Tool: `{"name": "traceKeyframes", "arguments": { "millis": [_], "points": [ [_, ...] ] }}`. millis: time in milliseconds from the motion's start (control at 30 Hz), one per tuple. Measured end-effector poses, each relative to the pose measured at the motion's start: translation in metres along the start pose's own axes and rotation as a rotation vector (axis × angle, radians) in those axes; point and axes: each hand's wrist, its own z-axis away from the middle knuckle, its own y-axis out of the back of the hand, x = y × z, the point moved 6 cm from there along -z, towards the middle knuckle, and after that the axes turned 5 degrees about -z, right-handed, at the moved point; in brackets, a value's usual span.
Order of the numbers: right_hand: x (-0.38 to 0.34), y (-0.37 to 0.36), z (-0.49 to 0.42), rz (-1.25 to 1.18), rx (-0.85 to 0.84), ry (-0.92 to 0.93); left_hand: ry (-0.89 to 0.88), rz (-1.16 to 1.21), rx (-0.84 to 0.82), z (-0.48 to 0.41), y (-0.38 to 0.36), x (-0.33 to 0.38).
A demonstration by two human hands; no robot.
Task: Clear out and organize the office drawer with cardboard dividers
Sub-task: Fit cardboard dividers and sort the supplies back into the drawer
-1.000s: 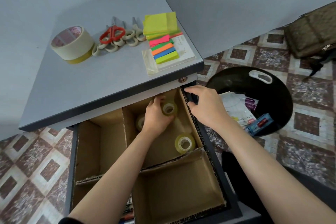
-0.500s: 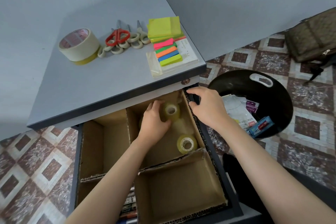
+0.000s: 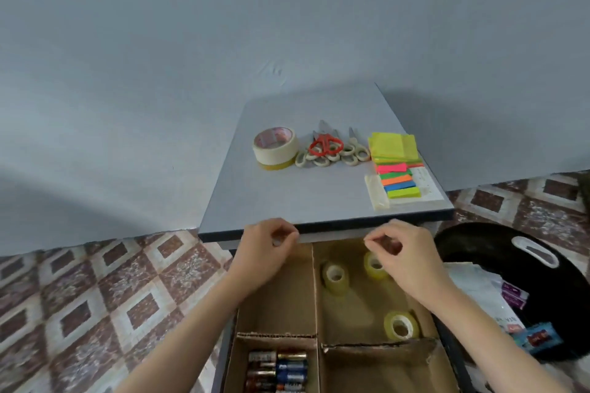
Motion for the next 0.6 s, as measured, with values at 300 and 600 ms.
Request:
{"name": "traceKeyframes", "arguments": {
  "millis": [300, 600],
  "points": [
    [-0.028, 0.006, -0.013, 0.048, -0.146, 0.005, 0.209, -0.048, 0.262, -0.103, 0.059, -0.036],
    [-0.011, 0.004, -0.008, 0.090, -0.198, -0.033, 0.215, -0.068, 0.112, -0.141, 0.039, -0.046]
  ]
}}
